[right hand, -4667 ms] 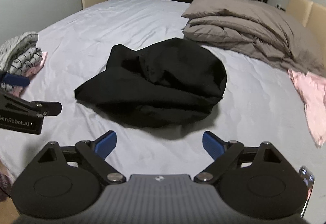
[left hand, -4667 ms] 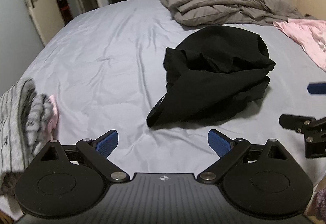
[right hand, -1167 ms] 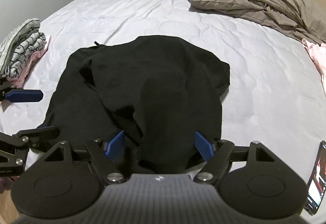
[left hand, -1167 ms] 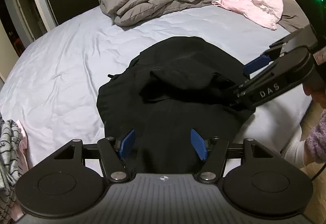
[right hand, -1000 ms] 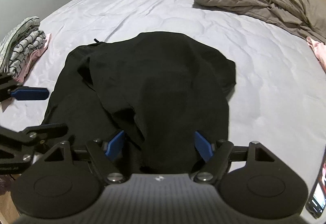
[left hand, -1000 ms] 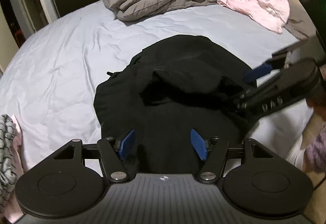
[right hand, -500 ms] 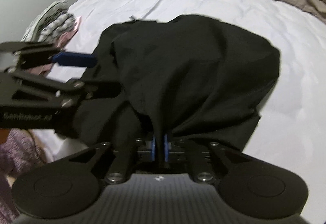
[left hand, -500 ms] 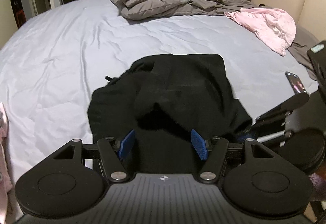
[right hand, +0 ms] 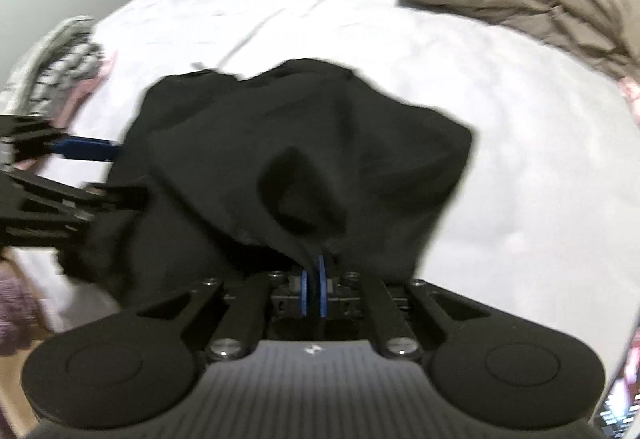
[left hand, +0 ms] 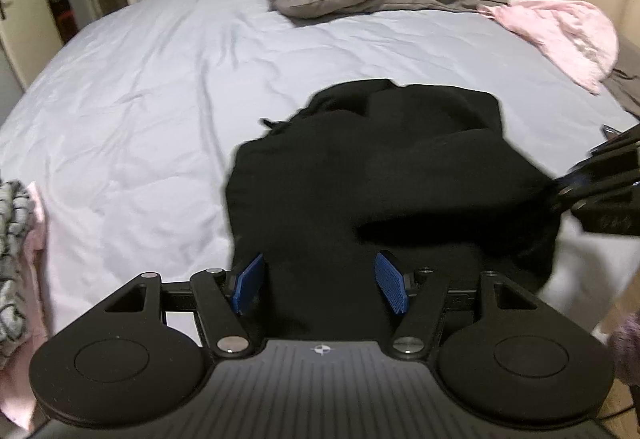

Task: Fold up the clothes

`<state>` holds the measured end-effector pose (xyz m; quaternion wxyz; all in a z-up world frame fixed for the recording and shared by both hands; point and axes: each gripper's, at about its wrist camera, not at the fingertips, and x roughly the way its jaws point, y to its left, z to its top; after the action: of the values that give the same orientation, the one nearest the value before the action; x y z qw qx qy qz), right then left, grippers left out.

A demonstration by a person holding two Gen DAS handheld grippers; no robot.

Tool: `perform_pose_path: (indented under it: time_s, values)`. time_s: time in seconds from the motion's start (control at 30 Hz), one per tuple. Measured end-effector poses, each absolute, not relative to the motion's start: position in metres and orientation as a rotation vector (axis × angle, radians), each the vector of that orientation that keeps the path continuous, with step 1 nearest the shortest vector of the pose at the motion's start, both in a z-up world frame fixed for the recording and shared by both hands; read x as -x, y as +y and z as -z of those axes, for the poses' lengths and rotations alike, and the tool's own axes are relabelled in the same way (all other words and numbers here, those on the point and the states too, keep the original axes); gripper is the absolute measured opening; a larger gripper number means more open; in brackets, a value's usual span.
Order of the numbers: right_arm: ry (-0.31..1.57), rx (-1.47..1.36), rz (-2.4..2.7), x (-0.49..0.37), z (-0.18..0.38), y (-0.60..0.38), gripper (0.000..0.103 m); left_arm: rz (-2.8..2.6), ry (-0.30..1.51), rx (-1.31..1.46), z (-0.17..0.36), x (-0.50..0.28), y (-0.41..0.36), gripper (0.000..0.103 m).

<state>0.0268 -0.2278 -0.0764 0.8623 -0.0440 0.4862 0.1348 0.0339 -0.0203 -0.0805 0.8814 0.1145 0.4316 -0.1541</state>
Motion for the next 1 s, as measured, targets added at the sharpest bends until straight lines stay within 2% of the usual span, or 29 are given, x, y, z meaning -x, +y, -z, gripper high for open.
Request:
perform_pose_path:
  time_s: [0.13, 0.27, 0.3, 0.33, 0.37, 0.4, 0.63, 0.7, 0.73, 0.77, 0.8, 0.83, 0.87, 0.9, 1.0]
  values:
    - [1.038, 0.117, -0.215, -0.034, 0.080, -0.240, 0.007, 0.261, 0.903, -0.236, 0.085, -0.044, -0.010, 0.064]
    - [1.039, 0.091, -0.216, -0.036, 0.076, -0.245, 0.014, 0.243, 0.919, -0.155, 0.090, -0.055, 0.003, 0.066]
    - [1.025, 0.080, -0.227, -0.035, 0.071, -0.245, 0.030, 0.243, 0.920, -0.142, 0.090, -0.057, 0.004, 0.067]
    - [1.011, 0.069, -0.239, -0.034, 0.067, -0.245, 0.056, 0.242, 0.922, -0.129, 0.090, -0.059, 0.006, 0.068]
    - [0.997, 0.061, -0.251, -0.034, 0.062, -0.245, 0.062, 0.242, 0.923, -0.116, 0.091, -0.061, 0.007, 0.069]
    - [0.977, 0.061, -0.269, -0.033, 0.057, -0.243, 0.062, 0.244, 0.924, -0.102, 0.091, -0.062, 0.008, 0.070]
    - [0.930, 0.097, -0.405, -0.035, 0.051, -0.213, 0.063, 0.270, 0.952, -0.021, 0.096, -0.072, 0.008, 0.069]
    - [0.945, 0.126, -0.425, -0.035, 0.058, -0.203, 0.063, 0.293, 0.962, -0.002, 0.097, -0.074, 0.009, 0.050]
    - [0.952, 0.142, -0.432, -0.035, 0.062, -0.198, 0.062, 0.308, 0.970, 0.009, 0.097, -0.075, 0.009, 0.044]
    - [0.951, 0.157, -0.434, -0.034, 0.064, -0.194, 0.061, 0.321, 0.975, 0.015, 0.097, -0.075, 0.009, 0.032]
    - [0.947, 0.170, -0.435, -0.034, 0.065, -0.192, 0.058, 0.328, 0.970, 0.007, 0.095, -0.074, 0.008, 0.025]
    - [0.943, 0.179, -0.434, -0.034, 0.065, -0.190, 0.041, 0.336, 0.965, 0.000, 0.094, -0.073, 0.007, 0.022]
    - [0.944, 0.175, -0.425, -0.036, 0.065, -0.192, 0.030, 0.343, 0.958, -0.008, 0.093, -0.071, 0.006, 0.011]
    - [0.945, 0.172, -0.417, -0.037, 0.064, -0.194, 0.017, 0.350, 0.942, -0.016, 0.090, -0.069, 0.006, 0.007]
    - [0.942, 0.134, -0.375, -0.043, 0.060, -0.204, 0.009, 0.347, 0.902, -0.028, 0.079, -0.063, 0.006, 0.003]
